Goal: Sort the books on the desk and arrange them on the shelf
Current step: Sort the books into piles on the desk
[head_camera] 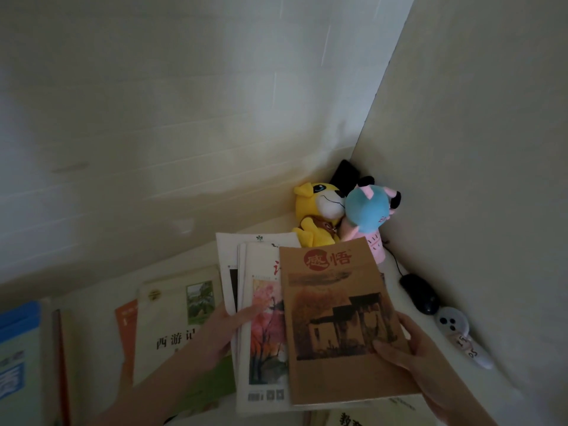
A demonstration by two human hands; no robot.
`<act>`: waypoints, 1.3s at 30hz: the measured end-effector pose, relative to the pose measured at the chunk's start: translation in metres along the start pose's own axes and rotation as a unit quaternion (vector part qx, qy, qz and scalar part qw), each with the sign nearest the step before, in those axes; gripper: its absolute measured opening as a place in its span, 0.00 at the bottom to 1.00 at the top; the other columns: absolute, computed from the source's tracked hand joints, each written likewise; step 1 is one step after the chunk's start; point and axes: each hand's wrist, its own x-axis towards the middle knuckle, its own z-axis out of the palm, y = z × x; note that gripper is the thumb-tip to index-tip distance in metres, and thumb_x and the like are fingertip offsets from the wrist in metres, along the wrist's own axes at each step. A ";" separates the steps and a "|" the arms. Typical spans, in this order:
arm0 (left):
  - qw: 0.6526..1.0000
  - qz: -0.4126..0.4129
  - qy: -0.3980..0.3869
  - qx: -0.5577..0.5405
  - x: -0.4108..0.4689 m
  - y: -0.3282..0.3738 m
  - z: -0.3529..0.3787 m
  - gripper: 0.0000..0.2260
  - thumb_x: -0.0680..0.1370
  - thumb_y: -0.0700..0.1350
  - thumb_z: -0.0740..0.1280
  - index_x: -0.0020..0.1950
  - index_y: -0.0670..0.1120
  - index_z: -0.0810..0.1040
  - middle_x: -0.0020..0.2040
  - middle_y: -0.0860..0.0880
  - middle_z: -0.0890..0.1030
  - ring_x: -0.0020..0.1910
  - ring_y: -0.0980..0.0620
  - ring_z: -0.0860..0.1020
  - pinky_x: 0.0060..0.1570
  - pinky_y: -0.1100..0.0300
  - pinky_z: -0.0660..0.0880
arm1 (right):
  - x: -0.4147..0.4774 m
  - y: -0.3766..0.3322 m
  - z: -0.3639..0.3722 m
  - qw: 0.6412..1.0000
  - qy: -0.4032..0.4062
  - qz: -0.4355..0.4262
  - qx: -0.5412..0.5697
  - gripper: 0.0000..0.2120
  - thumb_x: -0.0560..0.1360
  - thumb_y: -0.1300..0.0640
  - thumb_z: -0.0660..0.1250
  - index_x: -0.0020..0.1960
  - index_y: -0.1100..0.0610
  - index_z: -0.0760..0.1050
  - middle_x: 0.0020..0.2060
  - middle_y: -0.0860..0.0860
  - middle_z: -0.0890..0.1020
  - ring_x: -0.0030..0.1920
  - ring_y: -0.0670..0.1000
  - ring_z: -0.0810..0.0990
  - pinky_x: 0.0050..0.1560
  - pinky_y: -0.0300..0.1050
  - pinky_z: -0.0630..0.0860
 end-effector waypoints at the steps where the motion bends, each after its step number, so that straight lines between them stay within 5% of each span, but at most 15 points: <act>1: 1.000 0.000 -0.002 0.000 0.001 -0.001 -0.001 0.31 0.61 0.55 0.80 0.59 0.43 0.77 0.29 0.55 0.80 0.35 0.52 0.77 0.38 0.58 0.75 | 0.002 0.004 0.005 1.000 0.005 -0.008 -0.028 0.38 0.56 0.50 0.84 0.63 0.52 0.74 0.50 0.55 0.85 0.47 0.58 0.84 0.43 0.49 0.81; 3: 1.000 0.005 -0.006 0.000 0.003 0.000 -0.002 0.37 0.56 0.59 0.80 0.59 0.43 0.77 0.30 0.55 0.81 0.36 0.51 0.77 0.41 0.56 0.76 | 0.006 0.008 0.019 0.996 0.013 -0.032 -0.079 0.44 0.51 0.44 0.82 0.65 0.46 0.72 0.54 0.49 0.83 0.52 0.52 0.82 0.47 0.46 0.78; 6: 0.999 0.036 -0.009 0.007 0.004 -0.003 -0.001 0.43 0.48 0.66 0.80 0.58 0.48 0.78 0.36 0.54 0.84 0.42 0.51 0.80 0.49 0.53 0.77 | 0.009 0.007 0.039 0.995 -0.023 -0.017 -0.096 0.38 0.58 0.42 0.82 0.61 0.34 0.66 0.58 0.40 0.75 0.57 0.49 0.76 0.57 0.48 0.76; 10: 0.998 0.058 -0.014 0.000 0.005 0.003 0.002 0.39 0.50 0.66 0.78 0.57 0.52 0.77 0.45 0.53 0.85 0.47 0.55 0.82 0.52 0.55 0.77 | 0.014 0.009 0.047 0.994 -0.061 0.012 -0.086 0.54 0.44 0.31 0.80 0.68 0.40 0.68 0.57 0.45 0.81 0.56 0.51 0.81 0.58 0.55 0.78; 13: 0.997 0.062 -0.026 0.033 0.007 0.006 0.003 0.34 0.57 0.57 0.81 0.60 0.49 0.78 0.48 0.50 0.85 0.49 0.51 0.83 0.50 0.56 0.78 | 0.019 0.008 0.050 0.992 -0.073 0.001 -0.106 0.50 0.45 0.31 0.80 0.64 0.41 0.69 0.54 0.43 0.79 0.54 0.48 0.79 0.57 0.49 0.79; 15: 0.998 0.060 -0.009 0.031 0.006 0.005 0.002 0.25 0.64 0.45 0.79 0.60 0.47 0.78 0.46 0.49 0.85 0.47 0.49 0.83 0.48 0.54 0.79 | 0.022 -0.002 0.052 0.994 -0.055 -0.002 -0.099 0.34 0.59 0.42 0.81 0.61 0.41 0.71 0.54 0.41 0.76 0.53 0.42 0.76 0.50 0.35 0.78; 16: 0.998 0.063 -0.006 0.024 0.003 0.006 0.004 0.22 0.67 0.42 0.78 0.59 0.47 0.78 0.45 0.50 0.85 0.47 0.50 0.83 0.46 0.55 0.79 | 0.024 -0.008 0.050 0.992 -0.038 -0.011 -0.116 0.31 0.62 0.43 0.80 0.61 0.40 0.72 0.57 0.41 0.76 0.57 0.42 0.75 0.54 0.35 0.77; 19: 0.992 0.111 -0.053 0.020 -0.008 0.020 0.014 0.15 0.71 0.38 0.72 0.55 0.51 0.78 0.47 0.52 0.85 0.47 0.53 0.83 0.41 0.63 0.79 | 0.036 -0.031 0.047 0.990 -0.036 -0.069 -0.119 0.42 0.58 0.30 0.76 0.68 0.43 0.71 0.65 0.45 0.77 0.66 0.49 0.74 0.66 0.55 0.72; 23: 0.966 0.222 -0.112 0.065 -0.019 0.067 0.023 0.17 0.65 0.41 0.78 0.51 0.53 0.82 0.49 0.50 0.85 0.51 0.52 0.83 0.45 0.63 0.78 | 0.047 -0.081 0.050 0.983 -0.137 -0.118 -0.013 0.40 0.62 0.41 0.78 0.67 0.59 0.71 0.60 0.56 0.81 0.60 0.56 0.80 0.57 0.51 0.79; 27: 0.946 0.292 -0.101 0.095 -0.013 0.106 0.010 0.19 0.63 0.46 0.76 0.53 0.52 0.82 0.52 0.47 0.84 0.53 0.48 0.82 0.52 0.57 0.79 | 0.054 -0.117 0.053 0.973 -0.065 -0.210 0.072 0.30 0.67 0.67 0.74 0.67 0.61 0.70 0.59 0.57 0.81 0.58 0.57 0.81 0.52 0.49 0.81; 30: 0.939 0.300 -0.100 0.137 -0.003 0.110 0.001 0.25 0.65 0.46 0.77 0.61 0.49 0.78 0.55 0.46 0.83 0.55 0.49 0.81 0.55 0.53 0.78 | 0.058 -0.113 0.062 0.963 -0.007 -0.260 0.065 0.30 0.63 0.69 0.75 0.62 0.56 0.72 0.55 0.54 0.83 0.55 0.56 0.82 0.48 0.50 0.81; 34: 0.934 0.304 -0.035 0.185 0.013 0.083 -0.006 0.37 0.67 0.36 0.77 0.70 0.51 0.63 0.60 0.51 0.77 0.57 0.61 0.78 0.47 0.67 0.77 | 0.064 -0.068 0.074 0.958 0.071 -0.276 0.029 0.36 0.65 0.72 0.76 0.68 0.57 0.64 0.60 0.57 0.79 0.59 0.58 0.80 0.56 0.67 0.77; 39: 0.897 0.381 0.072 0.214 0.021 0.069 -0.009 0.38 0.67 0.35 0.77 0.62 0.59 0.55 0.59 0.59 0.69 0.57 0.62 0.76 0.48 0.63 0.78 | 0.068 -0.049 0.080 0.954 0.069 -0.292 0.007 0.39 0.70 0.71 0.72 0.70 0.44 0.57 0.65 0.53 0.73 0.61 0.52 0.78 0.58 0.65 0.77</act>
